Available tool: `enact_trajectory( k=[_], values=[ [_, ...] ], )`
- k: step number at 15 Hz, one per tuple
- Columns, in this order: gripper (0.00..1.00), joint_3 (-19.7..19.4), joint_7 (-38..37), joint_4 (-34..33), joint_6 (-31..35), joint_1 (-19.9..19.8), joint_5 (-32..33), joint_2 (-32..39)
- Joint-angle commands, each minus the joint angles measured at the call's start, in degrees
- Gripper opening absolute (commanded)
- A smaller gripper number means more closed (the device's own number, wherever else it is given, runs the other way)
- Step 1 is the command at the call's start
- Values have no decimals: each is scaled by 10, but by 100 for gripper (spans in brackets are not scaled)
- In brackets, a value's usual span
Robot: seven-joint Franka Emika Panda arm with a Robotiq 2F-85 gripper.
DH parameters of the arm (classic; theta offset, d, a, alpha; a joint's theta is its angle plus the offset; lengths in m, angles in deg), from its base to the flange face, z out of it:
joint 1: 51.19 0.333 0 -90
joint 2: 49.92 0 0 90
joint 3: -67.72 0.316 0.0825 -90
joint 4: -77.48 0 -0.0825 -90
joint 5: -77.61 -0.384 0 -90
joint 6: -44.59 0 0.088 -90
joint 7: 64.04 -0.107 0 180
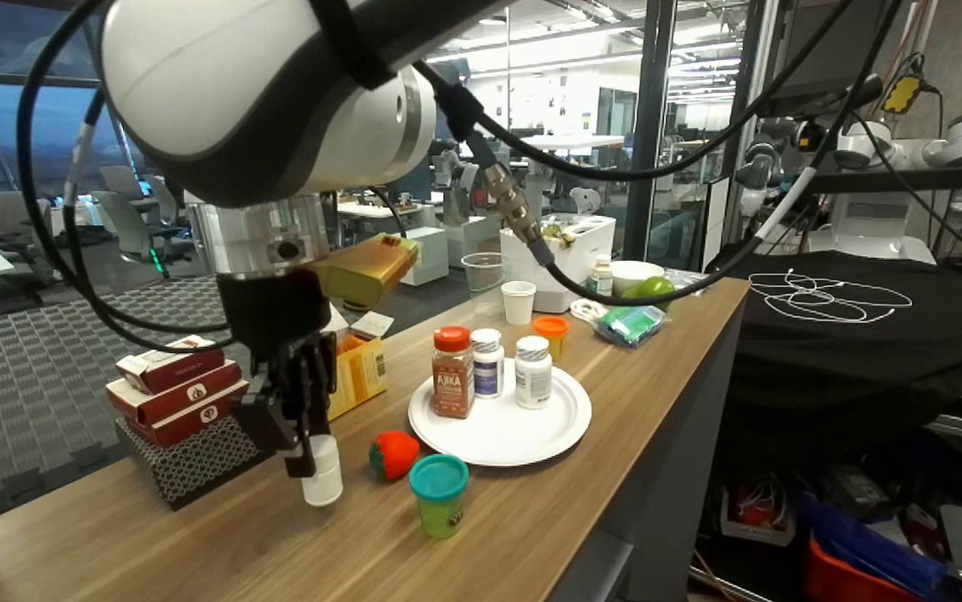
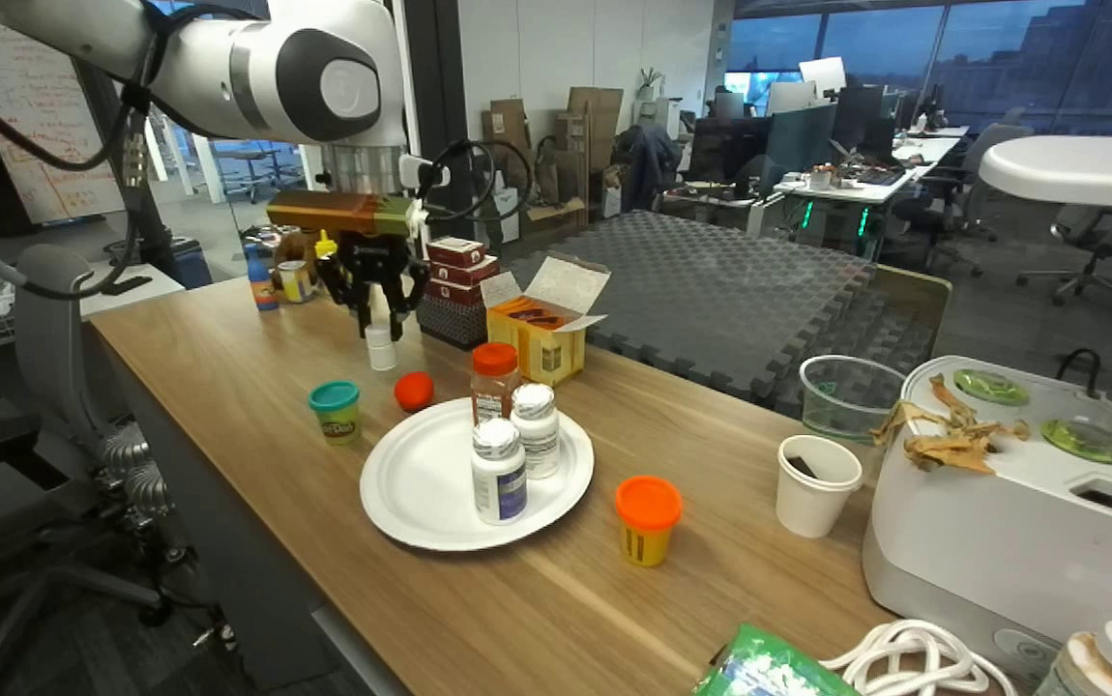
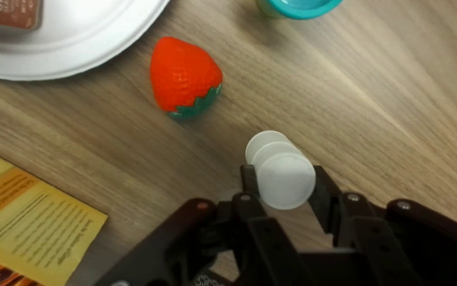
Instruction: Move the bottle on the white plate away from you then put all the bottles and the orange plushie on the white plate
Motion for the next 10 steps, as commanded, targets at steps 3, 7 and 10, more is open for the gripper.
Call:
enact_trajectory(
  k=[3,7,10],
  values=[
    [16,-26,-17,11,-22,2,16,-73],
    [16,-52,-39,48,-25,-2,39,-129],
    [16,-62,-50,92,-36,-10,47,-167]
  ],
)
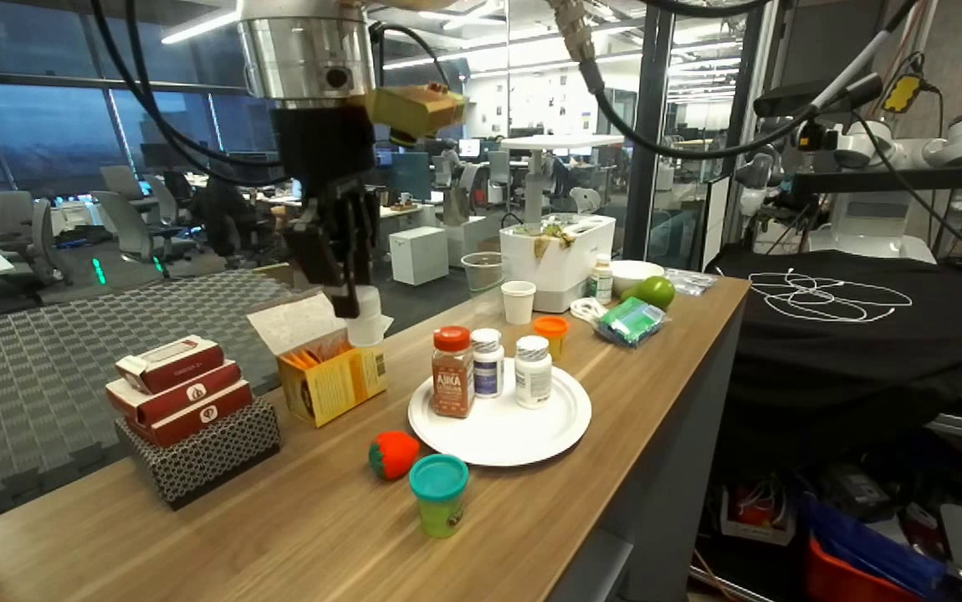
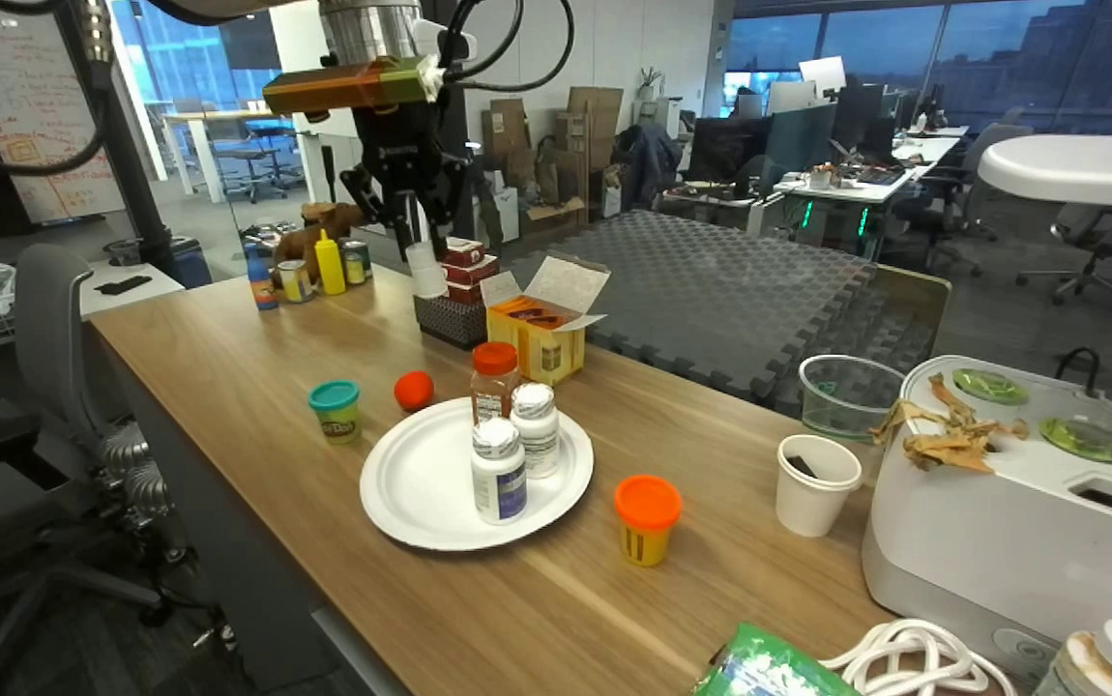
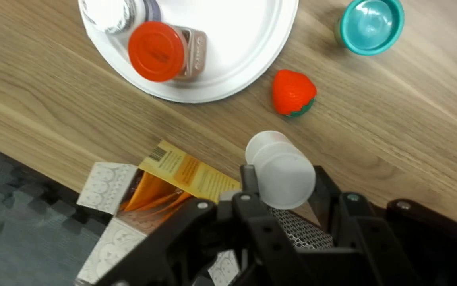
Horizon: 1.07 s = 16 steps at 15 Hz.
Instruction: Move the bottle on the white plate away from you then put all the bottles and the orange plushie on the white plate
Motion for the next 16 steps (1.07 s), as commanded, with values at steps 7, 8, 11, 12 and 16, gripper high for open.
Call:
enact_trajectory(
  k=[7,8,11,12,16],
  values=[
    [16,-22,-66,186,6,-31,15,-141],
    [16,-23,-70,202,12,-36,12,-149],
    [15,-25,-75,239,41,-58,-3,-158],
    [16,-25,-71,249,56,-64,-7,-158],
    [15,-26,-57,281,130,-86,-15,-142]
  ],
)
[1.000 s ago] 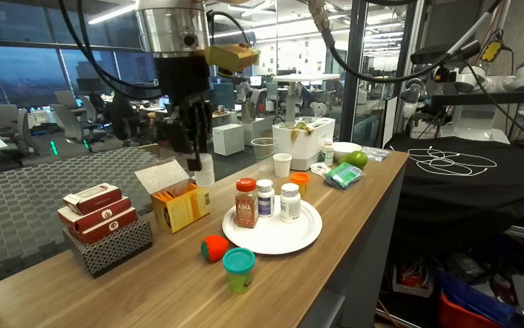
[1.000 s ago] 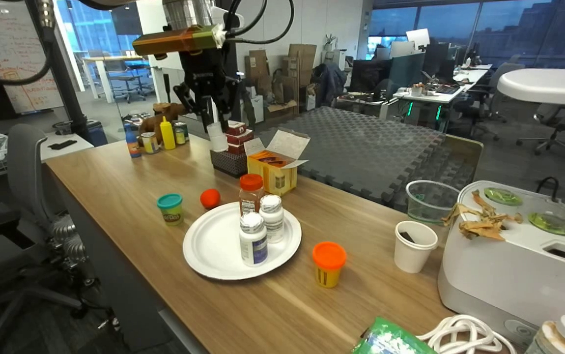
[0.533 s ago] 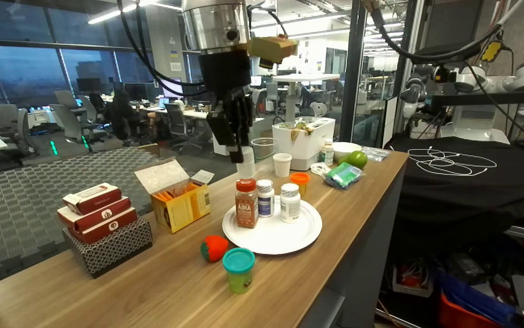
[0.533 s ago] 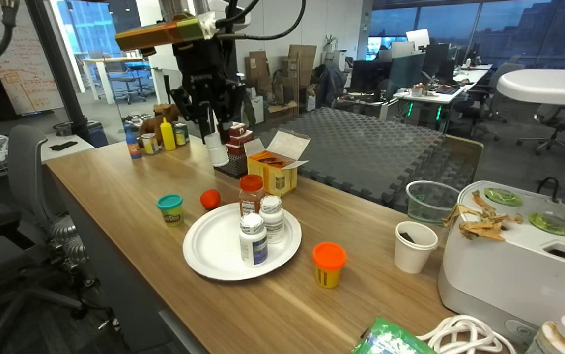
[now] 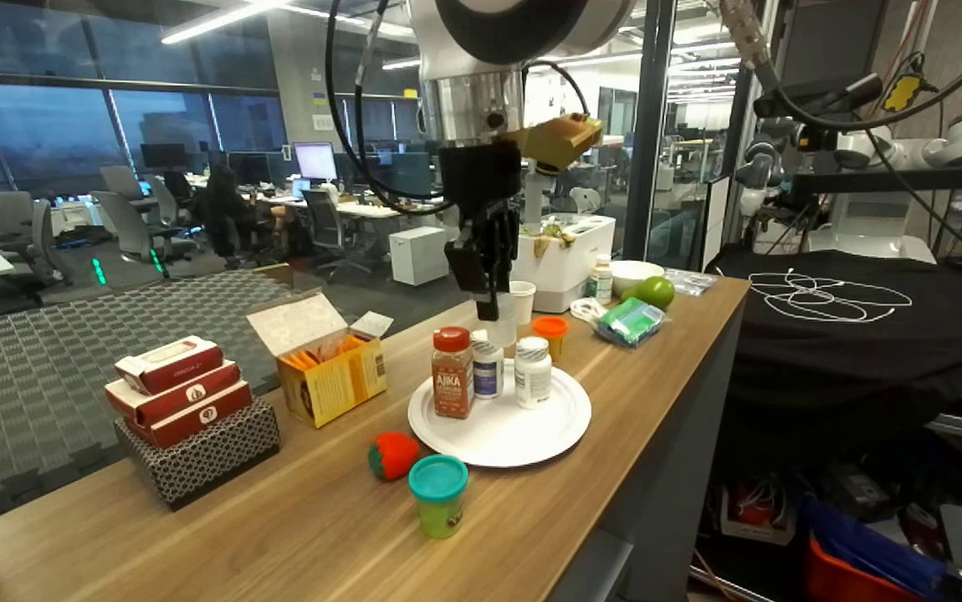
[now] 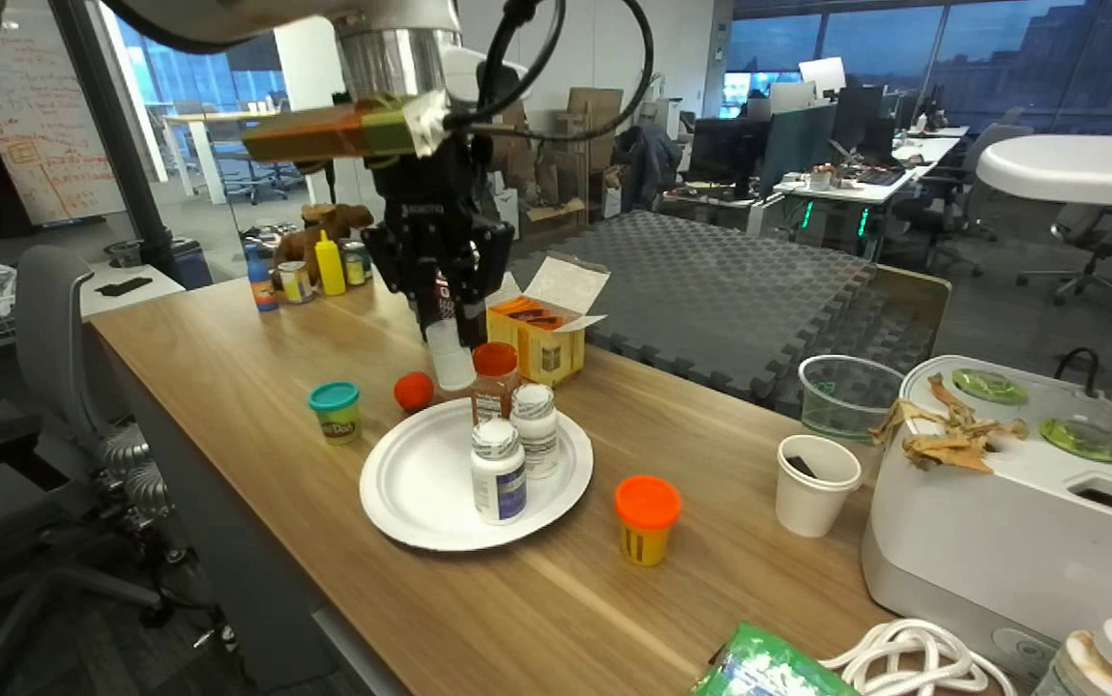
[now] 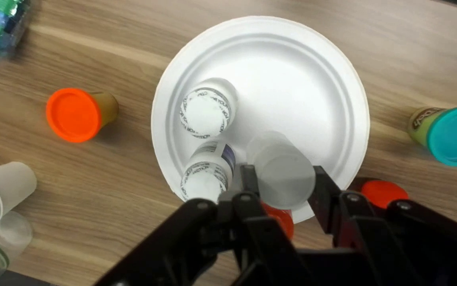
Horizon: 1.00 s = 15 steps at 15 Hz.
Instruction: Move the bottle on the white plate away from you then put all the bottles and the orange plushie on the white plate
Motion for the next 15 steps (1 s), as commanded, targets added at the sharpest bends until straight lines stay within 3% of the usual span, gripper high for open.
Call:
enact_trajectory(
  k=[1,8,15],
  values=[
    [16,1,10,42,65,-16,-16,-5],
    [14,12,51,80,108,-33,-73,-5],
    [14,3,40,88,136,-26,-55,12]
  ],
)
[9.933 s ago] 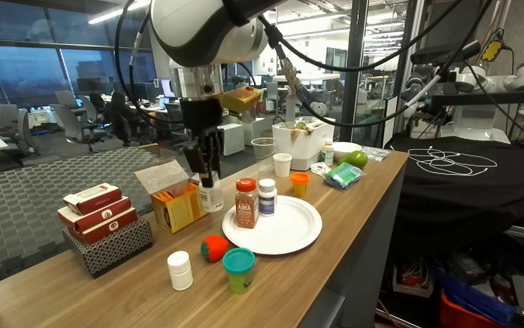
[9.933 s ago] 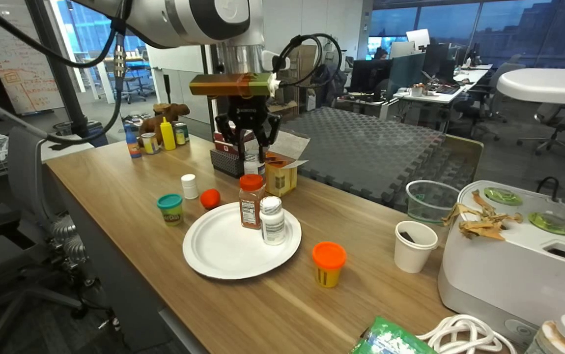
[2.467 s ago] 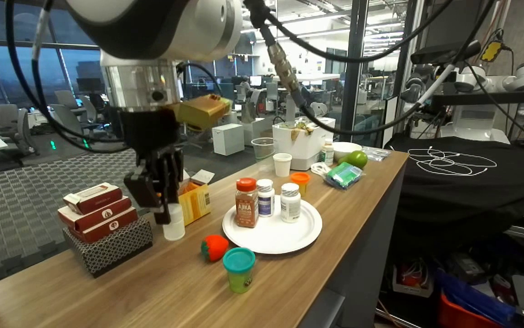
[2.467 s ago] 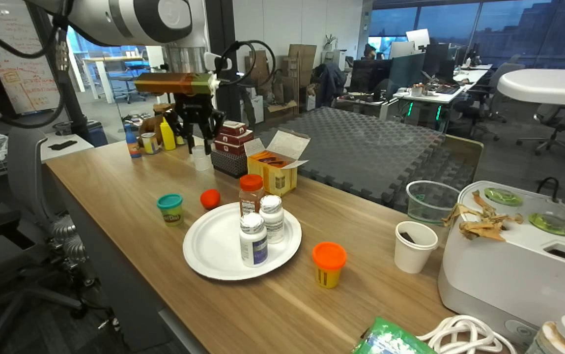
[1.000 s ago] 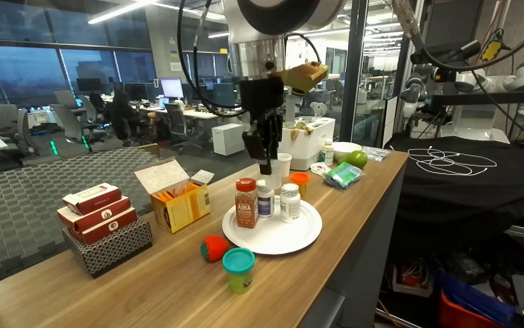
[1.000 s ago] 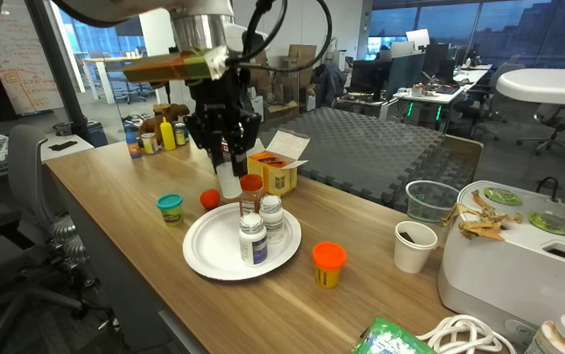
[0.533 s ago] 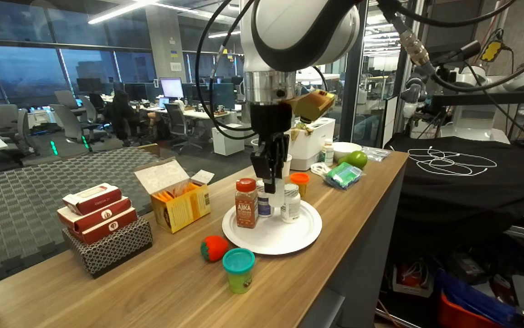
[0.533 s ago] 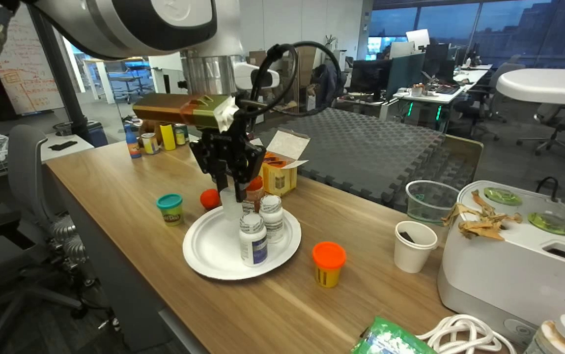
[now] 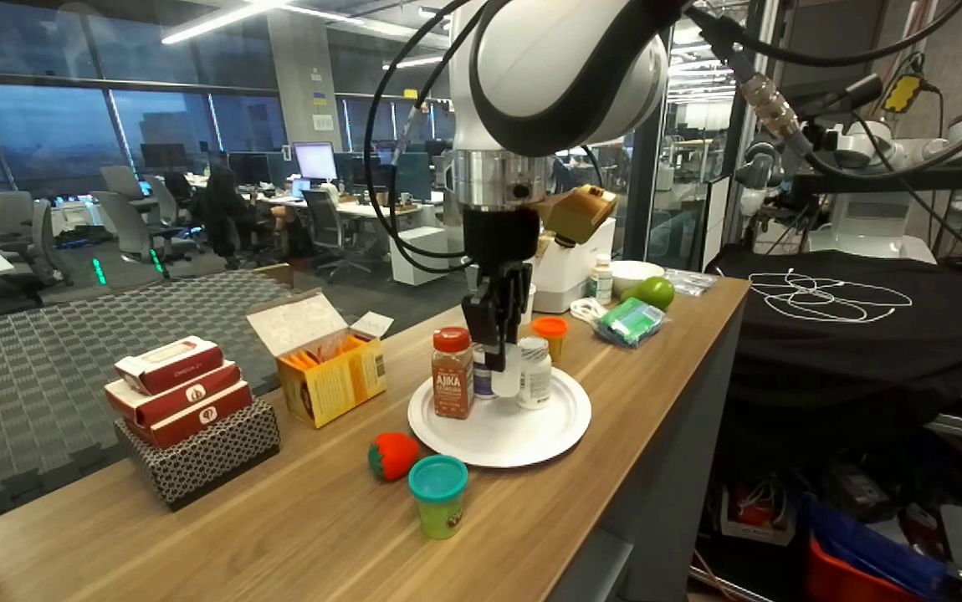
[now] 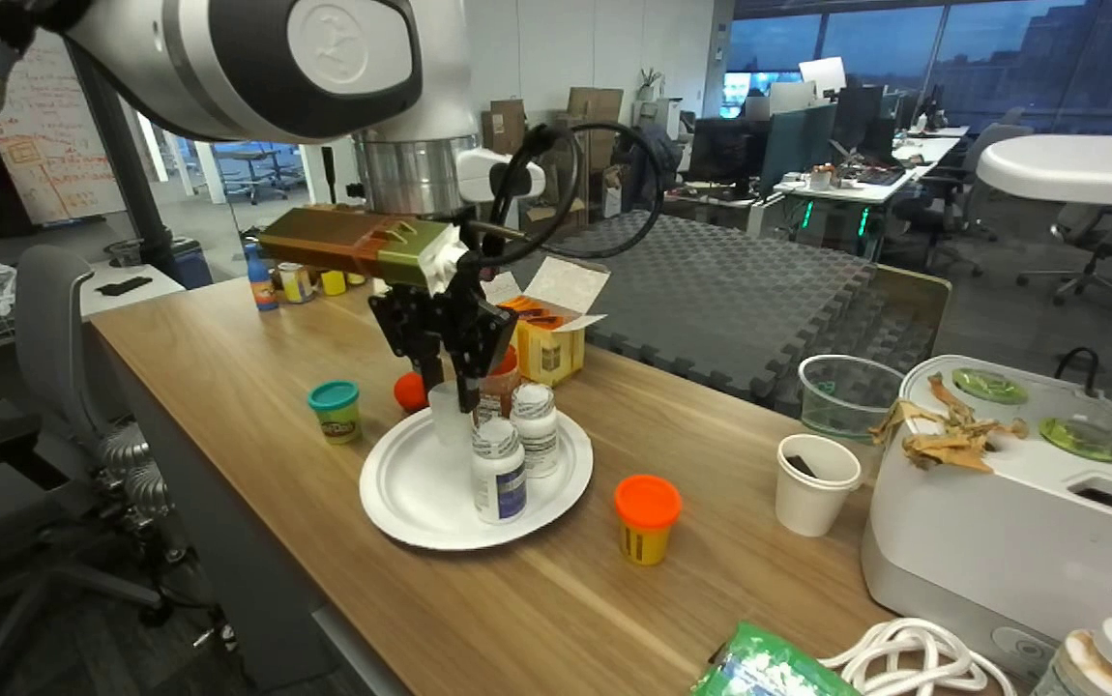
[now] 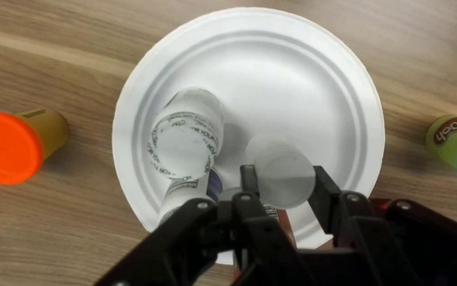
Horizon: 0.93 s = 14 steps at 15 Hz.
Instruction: Move the bottle on the white plate away from you then put all the bottles and the orange plushie on the white plate
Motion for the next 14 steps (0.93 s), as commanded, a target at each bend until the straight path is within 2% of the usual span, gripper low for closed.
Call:
enact_trajectory(
  k=[1,13,14],
  values=[
    [14,-2,3,3,22,0,5,8],
    [16,-8,0,-17,29,0,11,49],
    [62,-7,2,-18,28,0,10,50]
  ],
)
